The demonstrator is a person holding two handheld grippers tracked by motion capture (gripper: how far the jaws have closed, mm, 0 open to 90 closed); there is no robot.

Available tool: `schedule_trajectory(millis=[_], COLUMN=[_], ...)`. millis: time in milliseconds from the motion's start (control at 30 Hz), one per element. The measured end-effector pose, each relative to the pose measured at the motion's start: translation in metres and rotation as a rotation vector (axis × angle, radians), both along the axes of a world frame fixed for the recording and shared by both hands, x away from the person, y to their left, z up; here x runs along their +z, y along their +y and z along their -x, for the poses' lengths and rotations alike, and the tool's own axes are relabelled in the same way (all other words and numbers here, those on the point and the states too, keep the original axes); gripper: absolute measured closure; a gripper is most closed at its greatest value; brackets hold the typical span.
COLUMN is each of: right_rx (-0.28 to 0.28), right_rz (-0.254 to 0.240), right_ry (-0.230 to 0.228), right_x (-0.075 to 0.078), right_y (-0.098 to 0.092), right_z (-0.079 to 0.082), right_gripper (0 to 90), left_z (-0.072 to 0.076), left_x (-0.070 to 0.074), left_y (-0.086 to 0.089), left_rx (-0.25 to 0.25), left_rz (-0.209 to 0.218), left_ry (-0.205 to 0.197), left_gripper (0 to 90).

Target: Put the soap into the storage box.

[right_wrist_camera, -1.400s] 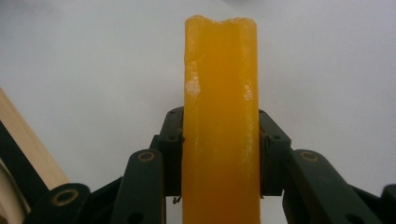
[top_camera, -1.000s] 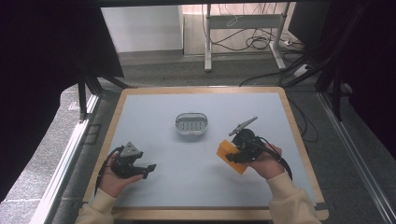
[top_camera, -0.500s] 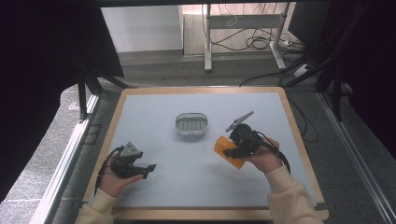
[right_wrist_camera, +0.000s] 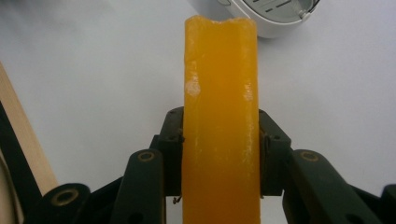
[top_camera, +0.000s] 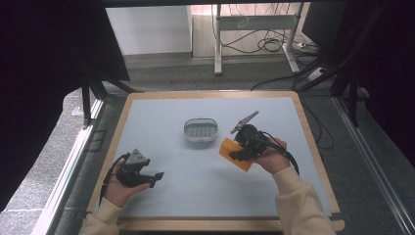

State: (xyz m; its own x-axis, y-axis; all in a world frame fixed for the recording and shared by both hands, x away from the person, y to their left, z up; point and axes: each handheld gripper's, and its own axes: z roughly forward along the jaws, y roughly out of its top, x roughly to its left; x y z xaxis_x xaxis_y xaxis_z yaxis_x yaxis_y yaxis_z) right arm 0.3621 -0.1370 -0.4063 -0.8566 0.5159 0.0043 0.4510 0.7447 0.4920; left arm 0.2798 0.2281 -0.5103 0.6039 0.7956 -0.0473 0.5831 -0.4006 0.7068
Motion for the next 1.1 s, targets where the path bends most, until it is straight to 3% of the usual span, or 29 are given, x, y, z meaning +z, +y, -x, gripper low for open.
schedule_trajectory(millis=[267,1100], right_rx=[0.044,0.082], right_rz=[0.021,0.037], right_ry=[-0.007,-0.023], right_x=[0.0,0.001], right_y=[0.006,0.019], right_z=[-0.005,-0.026], right_gripper=[61.5,61.5], left_z=[0.0,0.0], left_x=[0.0,0.0], left_y=[0.0,0.001], left_rx=[0.006,-0.003], left_rz=[0.006,0.002], left_ry=[-0.001,0.0], left_gripper=[24.7,24.7])
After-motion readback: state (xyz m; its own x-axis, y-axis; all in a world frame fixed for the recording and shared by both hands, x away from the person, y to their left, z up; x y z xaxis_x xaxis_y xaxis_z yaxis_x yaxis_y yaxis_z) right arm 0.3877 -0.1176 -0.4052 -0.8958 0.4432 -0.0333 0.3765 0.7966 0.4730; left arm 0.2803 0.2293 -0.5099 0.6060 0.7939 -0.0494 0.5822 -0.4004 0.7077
